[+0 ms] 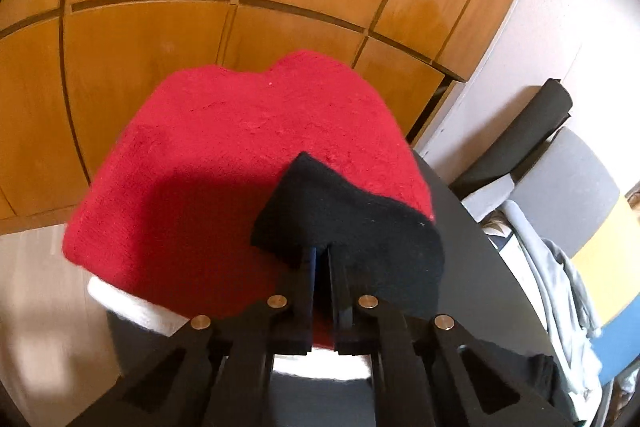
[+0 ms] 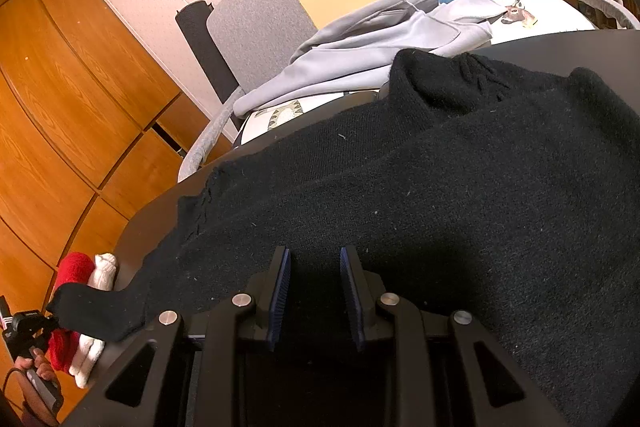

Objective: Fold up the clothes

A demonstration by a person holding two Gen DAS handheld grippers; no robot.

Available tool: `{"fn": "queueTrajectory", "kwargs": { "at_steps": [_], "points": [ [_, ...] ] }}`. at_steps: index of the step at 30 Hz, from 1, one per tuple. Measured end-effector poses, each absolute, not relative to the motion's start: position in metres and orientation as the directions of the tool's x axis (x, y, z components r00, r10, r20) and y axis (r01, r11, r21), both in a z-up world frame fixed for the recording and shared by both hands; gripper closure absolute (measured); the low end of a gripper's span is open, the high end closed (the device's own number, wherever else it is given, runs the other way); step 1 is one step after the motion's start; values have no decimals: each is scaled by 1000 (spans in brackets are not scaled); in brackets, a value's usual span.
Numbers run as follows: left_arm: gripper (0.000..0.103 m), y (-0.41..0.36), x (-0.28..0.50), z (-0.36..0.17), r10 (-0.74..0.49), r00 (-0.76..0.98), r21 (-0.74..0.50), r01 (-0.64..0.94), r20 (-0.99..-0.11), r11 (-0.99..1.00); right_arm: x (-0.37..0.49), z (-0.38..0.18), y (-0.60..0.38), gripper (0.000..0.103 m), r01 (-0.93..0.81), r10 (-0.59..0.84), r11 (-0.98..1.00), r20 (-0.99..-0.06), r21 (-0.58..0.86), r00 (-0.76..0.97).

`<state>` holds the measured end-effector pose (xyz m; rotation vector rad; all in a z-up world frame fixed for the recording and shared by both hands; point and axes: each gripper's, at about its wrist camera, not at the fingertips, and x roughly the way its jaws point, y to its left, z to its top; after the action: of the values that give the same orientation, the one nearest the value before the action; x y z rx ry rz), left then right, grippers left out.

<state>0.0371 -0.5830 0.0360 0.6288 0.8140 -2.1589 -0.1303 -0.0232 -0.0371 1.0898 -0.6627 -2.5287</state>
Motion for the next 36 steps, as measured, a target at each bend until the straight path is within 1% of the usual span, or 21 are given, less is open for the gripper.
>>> {"fn": "queueTrajectory", "kwargs": {
  "at_steps": [5, 8, 11, 13, 15, 17, 21, 23, 25, 28, 30, 33, 36],
  "points": [
    [98, -554, 32, 77, -464, -686, -352, 705, -561, -616, -130, -37, -24, 77, 95, -446, -847, -600, 524, -664],
    [98, -523, 8, 106, -416, -741, -339, 632, -526, -697, -130, -37, -23, 77, 95, -450, -843, -598, 529, -664],
    [98, -480, -22, 126, -313, -797, -338, 526, -517, -781, -130, -37, -21, 77, 94, -455, -839, -597, 536, -661],
    [99, -449, -47, 137, -241, -823, -327, 448, -515, -832, -131, -34, -22, 77, 95, -451, -847, -614, 522, -647],
    [99, -406, -71, 147, -166, -842, -293, 354, -514, -888, -129, -27, -24, 77, 103, -443, -862, -636, 497, -632],
    [99, -358, -92, 153, -81, -855, -250, 239, -512, -939, -120, -19, -23, 77, 121, -454, -860, -636, 495, -624],
    [99, -264, -121, 149, 58, -850, -160, 31, -523, -987, -94, -10, -5, 77, 112, -474, -839, -614, 532, -631],
    [99, -219, -132, 138, 122, -828, -141, -52, -548, -989, -80, -10, 12, 77, 77, -472, -824, -605, 562, -641],
    [99, -181, -141, 122, 158, -794, -119, -108, -587, -987, -70, -13, 27, 77, 36, -460, -817, -614, 575, -642],
    [99, -136, -152, 93, 191, -735, -109, -159, -651, -981, -61, -16, 43, 77, 6, -456, -809, -622, 587, -637],
    [99, -124, -154, 75, 209, -705, -132, -163, -678, -978, -57, -17, 47, 74, 6, -470, -799, -619, 601, -629],
    [98, -149, -145, 52, 221, -688, -213, -98, -691, -972, -66, -13, 42, 73, 26, -489, -800, -626, 599, -607],
    [96, -210, -127, 26, 140, -688, -253, 66, -712, -965, -94, -4, 15, 72, 86, -532, -794, -620, 602, -576]
  ]
}}
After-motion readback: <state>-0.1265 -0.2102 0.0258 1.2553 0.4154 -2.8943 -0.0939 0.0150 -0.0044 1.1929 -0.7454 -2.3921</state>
